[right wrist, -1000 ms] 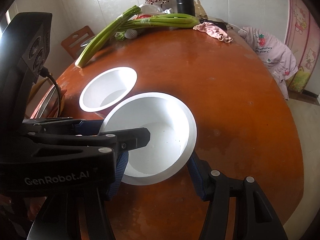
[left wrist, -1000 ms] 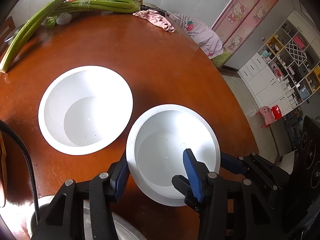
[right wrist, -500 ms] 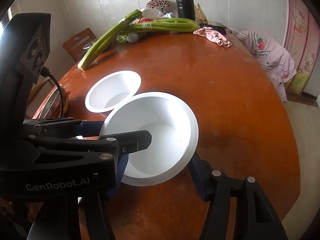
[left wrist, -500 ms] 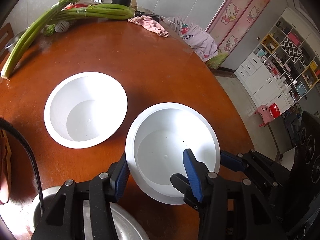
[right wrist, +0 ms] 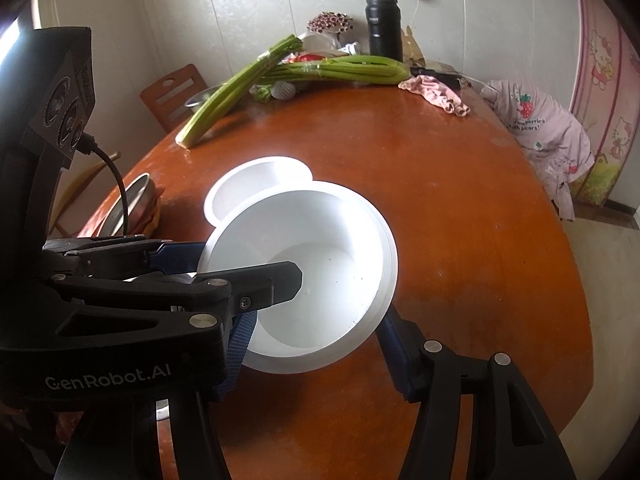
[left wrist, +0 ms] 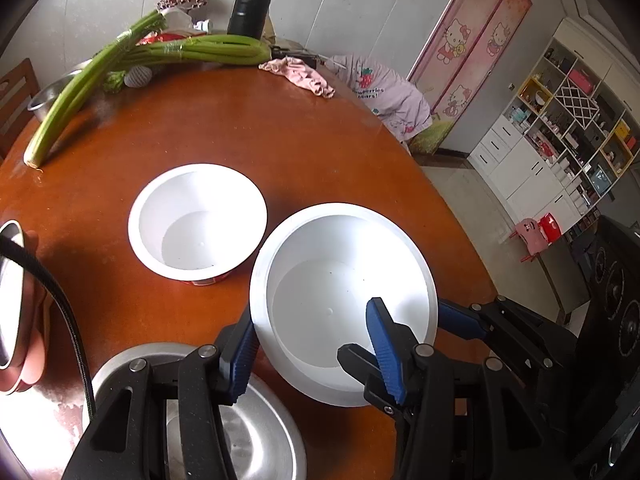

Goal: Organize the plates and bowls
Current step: 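Lift the white bowl with the left gripper and lower it into the steel bowl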

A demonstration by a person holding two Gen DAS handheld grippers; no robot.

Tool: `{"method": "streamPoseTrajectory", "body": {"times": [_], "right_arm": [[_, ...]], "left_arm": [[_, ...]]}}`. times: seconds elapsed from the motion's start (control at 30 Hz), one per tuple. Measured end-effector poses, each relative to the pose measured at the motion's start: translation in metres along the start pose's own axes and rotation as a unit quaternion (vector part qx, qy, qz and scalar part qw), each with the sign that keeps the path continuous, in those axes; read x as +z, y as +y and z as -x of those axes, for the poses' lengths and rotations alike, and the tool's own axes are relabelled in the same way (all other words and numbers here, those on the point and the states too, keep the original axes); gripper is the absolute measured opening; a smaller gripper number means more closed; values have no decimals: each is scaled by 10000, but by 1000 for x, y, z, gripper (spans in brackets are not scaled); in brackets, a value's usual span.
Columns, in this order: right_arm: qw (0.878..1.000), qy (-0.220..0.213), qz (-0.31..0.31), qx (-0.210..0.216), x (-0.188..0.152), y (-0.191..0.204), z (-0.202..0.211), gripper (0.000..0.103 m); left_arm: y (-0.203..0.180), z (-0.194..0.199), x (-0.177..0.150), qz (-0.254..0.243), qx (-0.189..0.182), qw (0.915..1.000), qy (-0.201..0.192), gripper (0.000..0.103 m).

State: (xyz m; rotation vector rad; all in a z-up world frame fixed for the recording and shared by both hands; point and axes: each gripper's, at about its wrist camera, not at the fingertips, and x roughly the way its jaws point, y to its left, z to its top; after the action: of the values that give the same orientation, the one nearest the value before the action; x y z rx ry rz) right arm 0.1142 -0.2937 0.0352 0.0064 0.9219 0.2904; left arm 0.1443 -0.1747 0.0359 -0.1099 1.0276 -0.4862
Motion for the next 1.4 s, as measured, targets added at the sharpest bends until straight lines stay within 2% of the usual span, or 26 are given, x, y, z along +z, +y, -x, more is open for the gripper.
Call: {"method": "streamPoseTrajectory", "body": {"times": [0.37,0.93,1.4], "right_arm": [[9996,-190,204,56,2,30,14,63],[9970,-268,660,288,-2,99,20,63],[9955,-59,861,386,-14,126,11,63]], "left_arm": [[11,36,-12,99,6,9995,-312,52],[58,89,-42,416,116,9968,-666,52],[80,93,-63,558,193,9966,-581,52]]}}
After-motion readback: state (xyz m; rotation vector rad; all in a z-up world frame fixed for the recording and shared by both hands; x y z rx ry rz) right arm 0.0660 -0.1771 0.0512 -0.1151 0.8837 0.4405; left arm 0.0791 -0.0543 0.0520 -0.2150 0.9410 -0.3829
